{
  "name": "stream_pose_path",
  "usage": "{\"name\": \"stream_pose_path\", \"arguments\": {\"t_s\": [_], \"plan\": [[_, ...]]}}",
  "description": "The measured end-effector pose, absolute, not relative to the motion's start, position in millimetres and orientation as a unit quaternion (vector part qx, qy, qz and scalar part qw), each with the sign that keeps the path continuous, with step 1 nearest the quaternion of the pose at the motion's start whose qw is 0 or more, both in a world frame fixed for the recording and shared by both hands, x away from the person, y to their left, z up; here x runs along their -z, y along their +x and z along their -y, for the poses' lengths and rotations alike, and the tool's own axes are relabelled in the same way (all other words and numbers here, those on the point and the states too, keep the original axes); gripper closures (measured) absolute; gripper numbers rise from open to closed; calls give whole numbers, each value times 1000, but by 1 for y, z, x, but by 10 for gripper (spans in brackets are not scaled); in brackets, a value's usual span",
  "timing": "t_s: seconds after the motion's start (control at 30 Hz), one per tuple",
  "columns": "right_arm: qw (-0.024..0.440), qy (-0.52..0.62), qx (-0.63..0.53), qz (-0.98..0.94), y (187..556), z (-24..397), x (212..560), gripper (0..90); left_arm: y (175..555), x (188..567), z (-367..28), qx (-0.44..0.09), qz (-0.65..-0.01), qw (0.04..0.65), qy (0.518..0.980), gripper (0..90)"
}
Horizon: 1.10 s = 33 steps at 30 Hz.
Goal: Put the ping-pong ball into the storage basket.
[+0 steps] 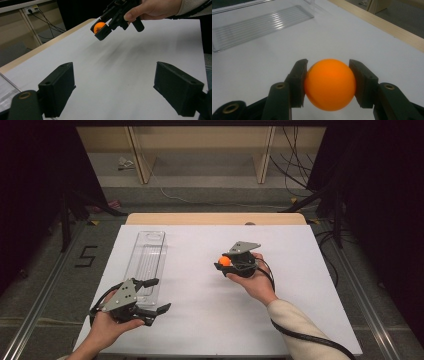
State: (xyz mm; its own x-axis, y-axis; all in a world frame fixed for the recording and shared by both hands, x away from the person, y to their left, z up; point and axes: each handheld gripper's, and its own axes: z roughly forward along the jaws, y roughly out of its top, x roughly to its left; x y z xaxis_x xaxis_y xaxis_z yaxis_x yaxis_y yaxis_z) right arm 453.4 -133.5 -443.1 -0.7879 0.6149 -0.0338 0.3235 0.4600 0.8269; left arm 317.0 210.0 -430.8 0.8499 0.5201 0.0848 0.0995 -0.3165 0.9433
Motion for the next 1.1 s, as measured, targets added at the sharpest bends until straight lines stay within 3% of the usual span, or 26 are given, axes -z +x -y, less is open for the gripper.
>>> {"name": "stream_pose_path", "arguments": {"t_s": [1.1], "plan": [[160, 272, -449, -836, 457, 117, 441, 516, 317, 431, -210, -192, -196, 551, 788, 164]]}}
